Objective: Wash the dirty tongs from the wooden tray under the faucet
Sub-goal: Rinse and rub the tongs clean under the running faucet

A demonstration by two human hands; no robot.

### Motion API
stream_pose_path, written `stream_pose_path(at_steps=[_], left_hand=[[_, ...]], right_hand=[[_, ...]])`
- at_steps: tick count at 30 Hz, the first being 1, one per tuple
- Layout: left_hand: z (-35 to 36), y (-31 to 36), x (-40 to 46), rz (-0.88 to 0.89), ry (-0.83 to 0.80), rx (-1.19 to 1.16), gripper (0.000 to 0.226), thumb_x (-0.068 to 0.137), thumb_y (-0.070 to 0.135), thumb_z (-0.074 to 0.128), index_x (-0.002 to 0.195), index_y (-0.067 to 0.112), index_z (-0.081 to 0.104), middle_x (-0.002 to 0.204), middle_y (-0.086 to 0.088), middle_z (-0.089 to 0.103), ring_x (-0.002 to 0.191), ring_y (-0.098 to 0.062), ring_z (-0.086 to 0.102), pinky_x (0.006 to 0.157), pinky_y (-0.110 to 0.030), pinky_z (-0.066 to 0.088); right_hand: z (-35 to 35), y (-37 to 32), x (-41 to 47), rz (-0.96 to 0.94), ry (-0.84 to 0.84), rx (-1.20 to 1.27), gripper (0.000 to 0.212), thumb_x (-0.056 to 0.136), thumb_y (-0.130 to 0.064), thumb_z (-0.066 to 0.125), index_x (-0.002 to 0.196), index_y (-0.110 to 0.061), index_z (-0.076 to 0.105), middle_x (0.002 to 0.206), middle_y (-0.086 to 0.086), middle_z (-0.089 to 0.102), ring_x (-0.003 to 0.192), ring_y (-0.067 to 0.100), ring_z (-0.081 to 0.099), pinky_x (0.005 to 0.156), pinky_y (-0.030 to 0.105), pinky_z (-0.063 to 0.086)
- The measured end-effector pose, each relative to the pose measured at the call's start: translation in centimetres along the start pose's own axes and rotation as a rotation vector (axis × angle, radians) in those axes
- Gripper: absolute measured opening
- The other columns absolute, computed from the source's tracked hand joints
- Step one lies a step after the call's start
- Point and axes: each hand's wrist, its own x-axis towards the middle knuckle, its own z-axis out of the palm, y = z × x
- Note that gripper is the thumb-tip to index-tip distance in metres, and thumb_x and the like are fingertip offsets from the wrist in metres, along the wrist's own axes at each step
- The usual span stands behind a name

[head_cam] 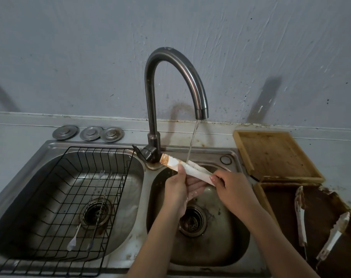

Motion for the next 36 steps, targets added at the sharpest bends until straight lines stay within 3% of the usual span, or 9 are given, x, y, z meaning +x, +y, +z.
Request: stream_pose_path(at_steps=[5, 12, 18, 22, 26, 29, 33, 36], left_hand=[[-0.1, -0.4, -0.1, -0.05, -0.006, 0.072, 0.021, 0.087, 0.018, 0.062, 0.092, -0.003, 0.066, 0.075, -0.012, 0.075, 0.065, -0.016, 0.072, 0.055, -0.02, 0.056], [-0.7, 0.2, 0.4, -0.141, 0.011, 0.021, 0.051, 0.098, 0.042, 0.031, 0.09, 0.001, 0.061, 0.067, -0.011, 0.074, 0.062, -0.018, 0.073, 0.058, -0.027, 0.06], [-1.1, -0.5, 0.4, -0.138, -0.001, 0.038, 0.026, 0.086, 0.015, 0.063, 0.103, -0.004, 0.063, 0.079, -0.011, 0.075, 0.072, -0.015, 0.073, 0.065, -0.024, 0.059], [-2.2, 0.3, 1.4, -0.117, 0.132, -0.076, 0.027, 0.09, 0.022, 0.058, 0.099, -0.004, 0.063, 0.077, -0.014, 0.074, 0.065, -0.016, 0.073, 0.054, -0.024, 0.058], [-2.1, 0.1, 1.3, -0.093, 0.118, -0.038, 0.014, 0.084, 0.007, 0.064, 0.095, -0.003, 0.065, 0.074, -0.012, 0.074, 0.065, -0.013, 0.072, 0.055, -0.02, 0.057], [-1.5, -0.3, 0.7, -0.106, 0.083, 0.016, 0.017, 0.084, 0.009, 0.066, 0.095, -0.004, 0.065, 0.083, -0.015, 0.073, 0.068, -0.014, 0.072, 0.057, -0.021, 0.058], [-1.9, 0.4, 1.1, -0.13, 0.154, -0.006, 0.033, 0.095, 0.029, 0.05, 0.094, -0.002, 0.062, 0.073, -0.011, 0.073, 0.061, -0.015, 0.072, 0.057, -0.025, 0.06], [-1.9, 0.4, 0.7, -0.143, 0.082, 0.089, 0.02, 0.088, 0.018, 0.062, 0.088, -0.002, 0.061, 0.069, -0.01, 0.072, 0.061, -0.012, 0.071, 0.056, -0.022, 0.058]], right_hand=[[0.0, 0.2, 0.1, -0.015, -0.025, -0.046, 0.023, 0.093, -0.029, 0.049, 0.084, -0.013, 0.064, 0.062, -0.005, 0.058, 0.057, 0.01, 0.054, 0.053, 0.026, 0.041], [-1.3, 0.6, -0.5, -0.06, -0.045, -0.079, 0.02, 0.092, -0.029, 0.052, 0.088, -0.017, 0.068, 0.065, -0.002, 0.066, 0.059, 0.014, 0.059, 0.064, 0.031, 0.049], [-1.7, 1.1, -0.7, -0.053, -0.099, -0.131, 0.02, 0.093, -0.03, 0.05, 0.085, -0.019, 0.065, 0.058, -0.013, 0.05, 0.062, 0.014, 0.058, 0.071, 0.026, 0.038], [-2.0, 2.4, -1.2, -0.015, -0.092, -0.099, 0.016, 0.091, -0.034, 0.051, 0.08, -0.028, 0.06, 0.059, -0.014, 0.053, 0.067, 0.02, 0.059, 0.073, 0.034, 0.048], [-2.2, 2.8, -1.5, -0.006, -0.083, -0.1, 0.017, 0.091, -0.034, 0.05, 0.078, -0.027, 0.059, 0.062, -0.01, 0.057, 0.067, 0.022, 0.059, 0.073, 0.038, 0.049], [-2.5, 3.0, -1.5, 0.0, -0.092, -0.097, 0.019, 0.092, -0.032, 0.051, 0.078, -0.022, 0.06, 0.061, -0.007, 0.058, 0.063, 0.019, 0.059, 0.072, 0.031, 0.042], [-3.4, 3.7, -1.9, 0.037, -0.138, -0.102, 0.02, 0.093, -0.03, 0.05, 0.087, -0.017, 0.064, 0.069, 0.0, 0.066, 0.064, 0.012, 0.06, 0.067, 0.021, 0.04], [-3.6, 3.9, -2.1, 0.041, -0.173, -0.123, 0.019, 0.093, -0.029, 0.05, 0.089, -0.017, 0.064, 0.07, -0.001, 0.065, 0.061, 0.006, 0.058, 0.056, 0.015, 0.037]])
